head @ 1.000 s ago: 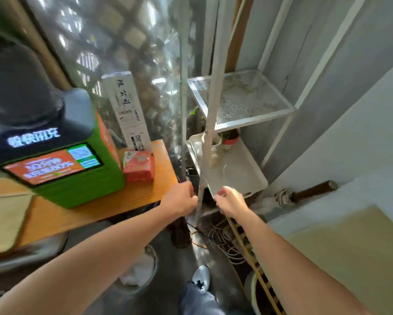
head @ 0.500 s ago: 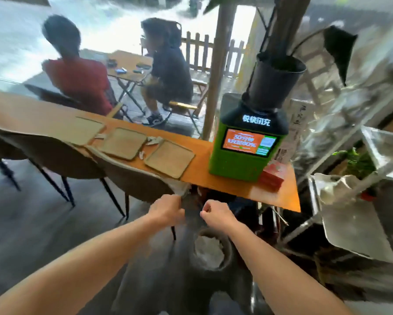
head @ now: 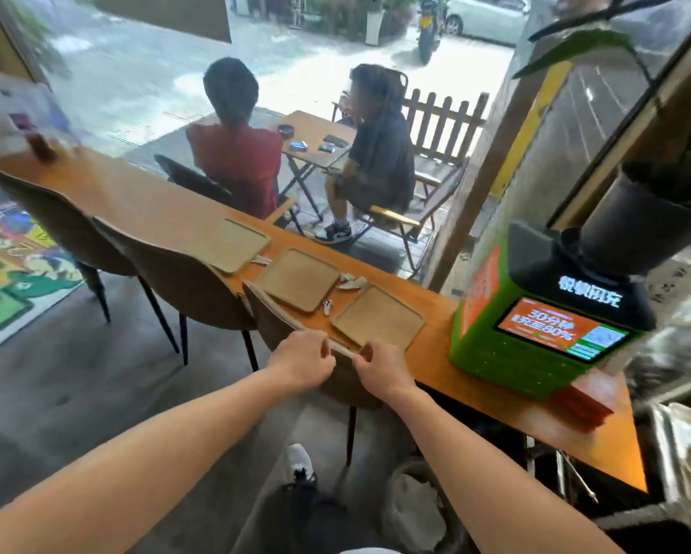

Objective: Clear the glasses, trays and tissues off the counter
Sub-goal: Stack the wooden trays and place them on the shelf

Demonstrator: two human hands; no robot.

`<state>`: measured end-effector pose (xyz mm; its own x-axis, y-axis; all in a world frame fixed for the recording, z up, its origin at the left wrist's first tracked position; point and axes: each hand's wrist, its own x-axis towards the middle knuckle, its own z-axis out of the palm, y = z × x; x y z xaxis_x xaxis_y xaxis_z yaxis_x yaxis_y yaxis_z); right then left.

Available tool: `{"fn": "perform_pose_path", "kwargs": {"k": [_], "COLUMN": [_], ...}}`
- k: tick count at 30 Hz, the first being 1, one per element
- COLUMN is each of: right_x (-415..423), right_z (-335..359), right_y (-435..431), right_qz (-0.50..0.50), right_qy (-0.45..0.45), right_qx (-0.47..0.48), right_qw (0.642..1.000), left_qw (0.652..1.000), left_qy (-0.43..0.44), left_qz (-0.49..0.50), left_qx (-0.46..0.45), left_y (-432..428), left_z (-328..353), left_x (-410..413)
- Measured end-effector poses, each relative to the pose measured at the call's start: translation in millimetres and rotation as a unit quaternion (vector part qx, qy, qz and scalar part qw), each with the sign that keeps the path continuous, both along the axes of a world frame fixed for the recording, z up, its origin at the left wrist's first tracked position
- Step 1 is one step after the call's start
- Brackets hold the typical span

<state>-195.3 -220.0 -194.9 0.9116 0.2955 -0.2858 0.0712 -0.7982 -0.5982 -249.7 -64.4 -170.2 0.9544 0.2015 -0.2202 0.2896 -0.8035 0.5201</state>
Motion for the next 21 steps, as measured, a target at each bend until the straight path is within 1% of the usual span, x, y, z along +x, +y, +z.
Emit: {"fn": "perform_pose_path", "kwargs": {"k": [3,6,9,13,15,18,21], "right_x": [32.8,85.5,137.2,185.7,200.6,211.3,213.6], "right_z": [-1.2,-12.5,-29.6,-57.4,-74.0,-100.6,-124.6], "right_y": [27.1,62.6,101.7,152.9,171.8,189.9,201.3], "right_qz": [-0.014,-0.014,-0.026,-0.042,-0.055,-0.071,-0.112], "right_qy": [-0.042,-0.039,0.005,0.08,0.119,0.158,0.204], "right_qx": [-0.007,-0.027,-0.027,-0.015,-0.019,-0.051,-0.078], "right_qw": [0.999,0.999,0.999,0.996,0.991,0.984,0.969], "left_qw": [1.0,1.0,0.998,0.994,0.992,0.988,0.981], "left_qy": [-0.015,0.004,0.035,0.095,0.111,0.148,0.191], "left_qz": [-0.018,-0.005,0.021,0.015,0.018,0.015,0.004], "left_qx": [0.016,0.02,0.038,0.055,0.05,0.041,0.039], "left_y": [29.4,76.6,125.6,182.8,205.9,231.3,250.5], "left_z": [7.9,5.0,-9.9,-39.1,-54.3,-79.3,-105.9], "left_x": [41.1,98.6,149.8,200.0,220.2,245.5,263.5]}}
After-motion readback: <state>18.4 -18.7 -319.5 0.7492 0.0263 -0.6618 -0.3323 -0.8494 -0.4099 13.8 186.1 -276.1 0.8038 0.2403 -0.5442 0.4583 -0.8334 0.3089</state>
